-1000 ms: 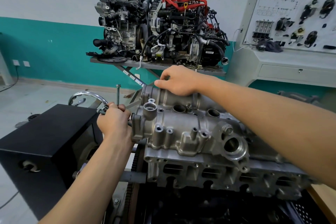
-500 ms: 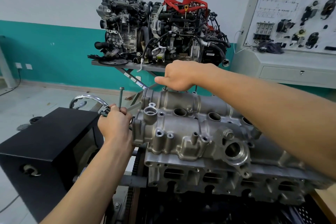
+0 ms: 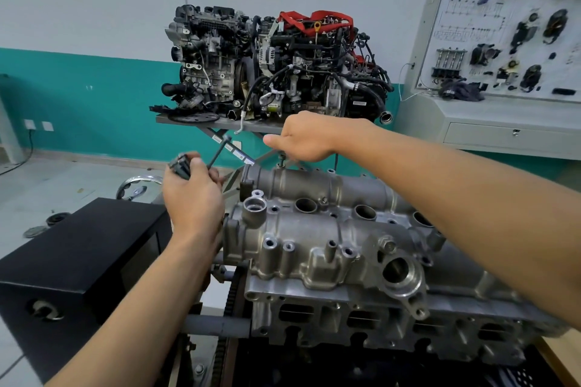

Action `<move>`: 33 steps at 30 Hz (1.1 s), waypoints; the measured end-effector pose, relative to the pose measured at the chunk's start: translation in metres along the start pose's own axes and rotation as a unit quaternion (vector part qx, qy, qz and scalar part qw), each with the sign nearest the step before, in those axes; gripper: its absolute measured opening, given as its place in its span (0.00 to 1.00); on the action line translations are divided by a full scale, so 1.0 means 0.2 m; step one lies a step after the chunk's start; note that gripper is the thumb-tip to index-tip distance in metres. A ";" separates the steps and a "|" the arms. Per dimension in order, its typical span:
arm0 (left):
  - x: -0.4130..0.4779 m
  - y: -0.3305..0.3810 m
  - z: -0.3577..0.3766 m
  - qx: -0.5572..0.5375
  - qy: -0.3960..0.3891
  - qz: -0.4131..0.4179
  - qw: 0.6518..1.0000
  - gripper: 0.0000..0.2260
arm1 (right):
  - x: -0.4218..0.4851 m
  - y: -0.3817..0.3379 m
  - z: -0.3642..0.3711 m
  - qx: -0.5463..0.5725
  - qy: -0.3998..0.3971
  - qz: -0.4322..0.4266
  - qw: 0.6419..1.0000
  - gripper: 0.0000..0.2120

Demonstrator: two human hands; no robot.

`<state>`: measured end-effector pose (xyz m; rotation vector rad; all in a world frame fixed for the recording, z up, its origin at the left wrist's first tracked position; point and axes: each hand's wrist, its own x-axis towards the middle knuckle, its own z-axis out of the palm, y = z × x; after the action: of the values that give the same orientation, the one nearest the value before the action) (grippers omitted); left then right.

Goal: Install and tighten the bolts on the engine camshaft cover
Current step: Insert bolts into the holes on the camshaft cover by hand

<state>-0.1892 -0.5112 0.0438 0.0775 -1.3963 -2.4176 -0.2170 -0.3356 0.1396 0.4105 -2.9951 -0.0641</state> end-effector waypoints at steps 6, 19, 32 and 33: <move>0.05 0.09 0.17 0.022 -0.089 0.046 0.995 0.08 | -0.03 0.01 0.01 -0.066 -0.037 -0.052 0.996 0.14; 0.12 0.05 0.26 0.156 -0.180 0.095 0.967 0.08 | -0.03 -0.05 0.00 -0.124 -0.021 -0.034 0.992 0.22; 0.09 0.05 0.26 0.216 -0.183 0.154 0.947 0.05 | -0.02 -0.05 0.03 -0.043 -0.004 0.039 0.998 0.29; 0.09 0.04 0.26 0.217 -0.186 0.159 0.945 0.05 | -0.02 -0.04 0.02 -0.043 -0.030 0.026 0.998 0.27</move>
<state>-0.2155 -0.4777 0.0805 -0.4852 -1.9185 -1.8882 -0.2106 -0.3423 0.1345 0.3263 -3.0461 -0.2027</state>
